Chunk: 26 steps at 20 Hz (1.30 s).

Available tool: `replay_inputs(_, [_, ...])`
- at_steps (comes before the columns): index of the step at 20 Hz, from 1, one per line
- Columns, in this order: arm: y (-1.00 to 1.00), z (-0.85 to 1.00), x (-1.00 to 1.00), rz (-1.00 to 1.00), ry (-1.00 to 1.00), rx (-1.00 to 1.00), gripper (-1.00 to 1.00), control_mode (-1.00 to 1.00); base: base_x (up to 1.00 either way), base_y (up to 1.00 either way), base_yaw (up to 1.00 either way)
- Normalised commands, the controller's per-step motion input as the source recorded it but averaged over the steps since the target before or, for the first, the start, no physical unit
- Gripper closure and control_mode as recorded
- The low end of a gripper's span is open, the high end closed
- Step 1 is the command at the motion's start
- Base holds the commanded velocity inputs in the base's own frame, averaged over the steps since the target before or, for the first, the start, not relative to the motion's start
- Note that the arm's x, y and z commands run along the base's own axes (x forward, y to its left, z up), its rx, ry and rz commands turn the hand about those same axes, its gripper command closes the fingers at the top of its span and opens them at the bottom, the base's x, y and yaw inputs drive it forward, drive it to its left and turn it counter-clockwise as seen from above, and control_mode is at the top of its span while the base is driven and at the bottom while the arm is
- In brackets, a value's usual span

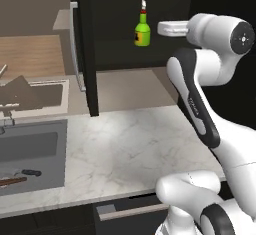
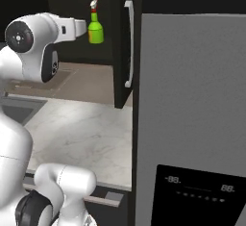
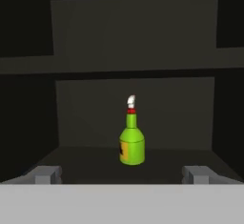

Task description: Move the cutting board and knife to the sink. Then move spray from the cabinet to the counter.

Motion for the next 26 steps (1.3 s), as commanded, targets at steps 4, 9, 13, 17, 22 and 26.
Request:
replay_inputs(4, [-0.06,-0.08,0.32,0.00,0.00,0.00,-1.00,-1.00,0.00,0.00,0.00])
replay_inputs(9, [-0.05,-0.16,0.42,0.00,0.00,0.00,-1.00,-1.00,0.00,0.00,0.00])
replay_inputs(13, [-0.04,-0.16,0.40,0.00,0.00,0.00,-1.00,-1.00,0.00,0.00,0.00])
replay_inputs(17, [0.00,-0.01,0.36,0.00,0.00,0.00,-1.00,-1.00,0.00,0.00,0.00])
replay_inputs(22, [0.00,0.00,0.33,0.00,0.02,0.00,-1.00,-1.00,0.00,0.00,0.00])
replay_inputs(26, [0.00,0.00,0.37,0.00,0.03,0.00,-1.00,-1.00,0.00,0.00,0.00])
